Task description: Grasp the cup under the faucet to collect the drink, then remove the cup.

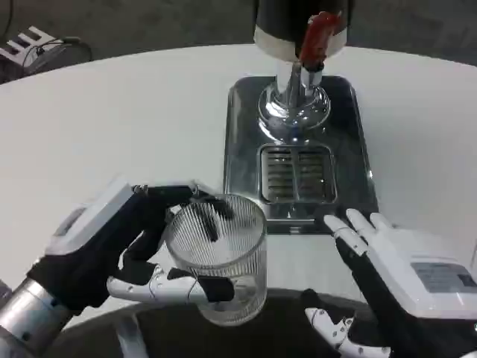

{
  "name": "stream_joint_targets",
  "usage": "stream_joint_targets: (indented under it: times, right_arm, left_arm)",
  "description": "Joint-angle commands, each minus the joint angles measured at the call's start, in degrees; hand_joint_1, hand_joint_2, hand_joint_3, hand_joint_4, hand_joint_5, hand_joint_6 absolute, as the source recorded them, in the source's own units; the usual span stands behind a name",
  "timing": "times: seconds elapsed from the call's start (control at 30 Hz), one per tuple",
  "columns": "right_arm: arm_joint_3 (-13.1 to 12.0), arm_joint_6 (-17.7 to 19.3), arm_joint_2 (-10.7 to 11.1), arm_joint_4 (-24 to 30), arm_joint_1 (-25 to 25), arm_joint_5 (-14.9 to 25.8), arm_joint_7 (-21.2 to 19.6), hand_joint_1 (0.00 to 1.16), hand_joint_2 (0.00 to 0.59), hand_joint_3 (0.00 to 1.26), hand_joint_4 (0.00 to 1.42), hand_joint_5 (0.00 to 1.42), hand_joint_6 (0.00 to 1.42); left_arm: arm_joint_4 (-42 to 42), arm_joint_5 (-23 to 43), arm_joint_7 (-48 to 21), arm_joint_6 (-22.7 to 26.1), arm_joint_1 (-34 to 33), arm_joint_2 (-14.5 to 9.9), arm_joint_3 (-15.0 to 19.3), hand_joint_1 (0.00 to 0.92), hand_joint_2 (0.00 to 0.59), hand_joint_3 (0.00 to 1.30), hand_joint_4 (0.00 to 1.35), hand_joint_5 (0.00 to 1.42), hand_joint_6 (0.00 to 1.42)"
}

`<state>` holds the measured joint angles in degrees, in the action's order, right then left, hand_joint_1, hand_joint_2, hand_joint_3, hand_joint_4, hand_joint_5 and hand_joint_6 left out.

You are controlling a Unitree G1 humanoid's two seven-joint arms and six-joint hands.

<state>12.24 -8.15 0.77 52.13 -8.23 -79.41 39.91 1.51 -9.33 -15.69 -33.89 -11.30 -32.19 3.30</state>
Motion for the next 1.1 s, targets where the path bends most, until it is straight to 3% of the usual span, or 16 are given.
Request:
stream_joint_targets:
  times: [0.03, 0.33, 0.6, 0.8, 1.1]
  right_arm:
    - [-0.2, 0.7, -0.1, 0.5, -0.2, 0.3, 0.4, 0.37, 0.452, 0.09, 0.0, 0.0, 0.05]
    - [-0.5, 0.5, -0.5, 0.1, 0.2, 0.3, 0.5, 0.37, 0.452, 0.09, 0.0, 0.0, 0.05]
    - [-0.8, 0.4, -1.2, 1.0, -0.9, 0.0, 0.2, 0.37, 0.452, 0.09, 0.0, 0.0, 0.05]
    - [-1.4, 0.6, -1.7, 2.8, -2.4, -0.1, -0.3, 0.37, 0.452, 0.09, 0.0, 0.0, 0.05]
    - [-4.6, 1.8, -1.0, 6.0, -6.2, 3.1, -0.8, 0.37, 0.452, 0.1, 0.0, 0.0, 0.05]
  left_arm:
    - [0.4, 0.5, -0.3, -1.0, -0.6, 0.3, -0.3, 0.46, 0.08, 1.08, 1.19, 1.41, 1.42]
    - [1.8, 0.1, -0.1, -0.8, -1.7, 0.6, -0.6, 0.465, 0.076, 1.08, 1.19, 1.41, 1.42]
    - [7.6, -2.7, 1.6, -0.7, -7.5, 2.1, -1.4, 0.468, 0.075, 1.08, 1.19, 1.41, 1.42]
    - [17.0, -6.9, 5.5, -0.6, -15.1, 3.6, -2.6, 0.469, 0.074, 1.08, 1.19, 1.41, 1.42]
    - [36.9, -14.0, 13.6, -2.4, -30.1, 5.1, -6.6, 0.469, 0.074, 1.08, 1.19, 1.41, 1.42]
